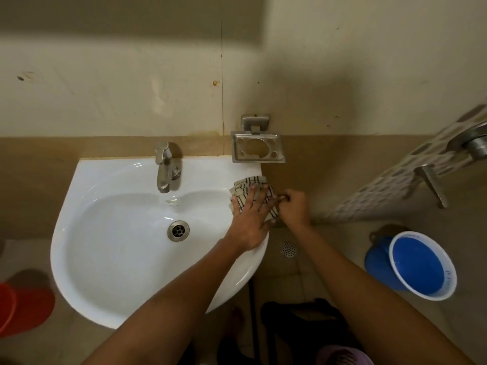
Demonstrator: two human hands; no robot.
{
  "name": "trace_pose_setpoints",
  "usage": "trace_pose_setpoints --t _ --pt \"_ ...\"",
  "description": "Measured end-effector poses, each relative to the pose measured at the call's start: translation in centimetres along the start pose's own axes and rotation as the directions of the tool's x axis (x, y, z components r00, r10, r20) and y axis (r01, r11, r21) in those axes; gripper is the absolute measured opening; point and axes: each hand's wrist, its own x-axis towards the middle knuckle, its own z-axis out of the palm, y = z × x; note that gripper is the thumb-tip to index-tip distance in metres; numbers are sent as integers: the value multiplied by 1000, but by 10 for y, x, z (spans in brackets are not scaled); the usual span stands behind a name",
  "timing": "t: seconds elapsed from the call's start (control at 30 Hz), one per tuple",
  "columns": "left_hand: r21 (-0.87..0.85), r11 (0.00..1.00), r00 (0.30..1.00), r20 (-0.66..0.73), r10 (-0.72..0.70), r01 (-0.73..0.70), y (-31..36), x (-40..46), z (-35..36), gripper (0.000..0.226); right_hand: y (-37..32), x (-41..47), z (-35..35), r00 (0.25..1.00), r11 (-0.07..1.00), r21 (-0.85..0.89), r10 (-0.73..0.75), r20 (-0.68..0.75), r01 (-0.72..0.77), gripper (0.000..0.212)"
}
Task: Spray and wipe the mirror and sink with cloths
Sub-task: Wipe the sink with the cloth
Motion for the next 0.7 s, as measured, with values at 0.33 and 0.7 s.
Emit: trace_pose_setpoints --t 0.33,0.7 --pt "-280 956 988 146 -47 87 17 -78 21 67 -10 -55 10 997 988 -135 -72 18 74 25" --pt "-77 988 985 120 -125 135 -18 -191 6 59 -8 -143 48 983 897 -403 -157 97 183 37"
